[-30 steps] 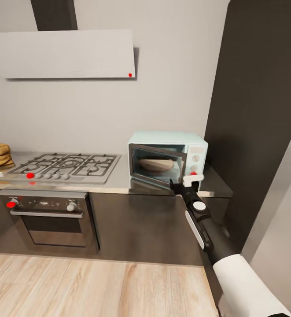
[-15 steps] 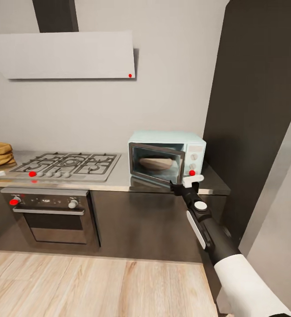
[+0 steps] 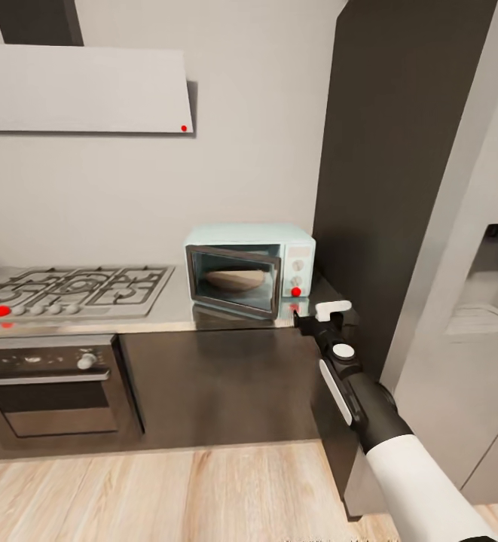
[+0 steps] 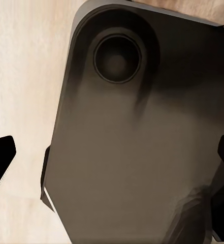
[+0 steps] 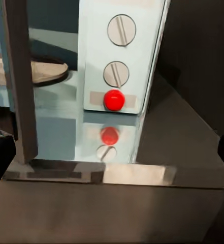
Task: In the kitchen, take the popcorn bag from the countertop, put it into the microwave, and heat it until the popcorn is cooked so the cooked popcorn ends up inside the bag.
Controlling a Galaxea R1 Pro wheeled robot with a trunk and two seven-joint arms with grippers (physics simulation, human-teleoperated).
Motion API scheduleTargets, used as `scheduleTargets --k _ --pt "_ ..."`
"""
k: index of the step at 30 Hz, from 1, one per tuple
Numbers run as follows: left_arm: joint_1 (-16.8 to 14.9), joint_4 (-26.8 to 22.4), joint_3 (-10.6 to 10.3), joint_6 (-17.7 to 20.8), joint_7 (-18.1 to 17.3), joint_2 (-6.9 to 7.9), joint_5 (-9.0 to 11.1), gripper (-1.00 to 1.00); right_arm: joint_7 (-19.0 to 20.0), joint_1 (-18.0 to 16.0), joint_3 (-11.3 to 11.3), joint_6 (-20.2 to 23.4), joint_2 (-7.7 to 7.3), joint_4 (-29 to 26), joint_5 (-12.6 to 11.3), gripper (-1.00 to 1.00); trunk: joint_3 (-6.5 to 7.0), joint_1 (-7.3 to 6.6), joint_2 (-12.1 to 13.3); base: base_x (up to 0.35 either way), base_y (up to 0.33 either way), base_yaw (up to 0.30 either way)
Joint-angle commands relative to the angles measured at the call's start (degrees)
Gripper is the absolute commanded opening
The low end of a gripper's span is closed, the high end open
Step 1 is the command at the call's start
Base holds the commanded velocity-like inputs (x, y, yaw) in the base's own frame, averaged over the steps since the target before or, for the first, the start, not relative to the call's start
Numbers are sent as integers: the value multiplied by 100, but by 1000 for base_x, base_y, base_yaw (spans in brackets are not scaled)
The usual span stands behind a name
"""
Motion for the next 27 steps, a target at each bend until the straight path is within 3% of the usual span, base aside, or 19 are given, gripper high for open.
scheduleTargets --k 1,6,14,27 --pt "2 -7 2 -7 1 0 24 100 -36 -5 14 37 0 -5 13 100 -5 0 -3 0 0 -283" --pt "2 -7 2 -8 1 0 24 100 -31 -5 22 298 13 -271 12 100 -5 0 -3 0 0 -80" --pt "2 -8 4 -8 9 -3 22 100 -28 -5 15 324 18 -295 3 100 -5 0 -3 2 0 0" --pt "2 -8 2 -3 1 0 24 100 -30 -4 14 292 17 -295 4 100 -5 0 -3 154 0 0"
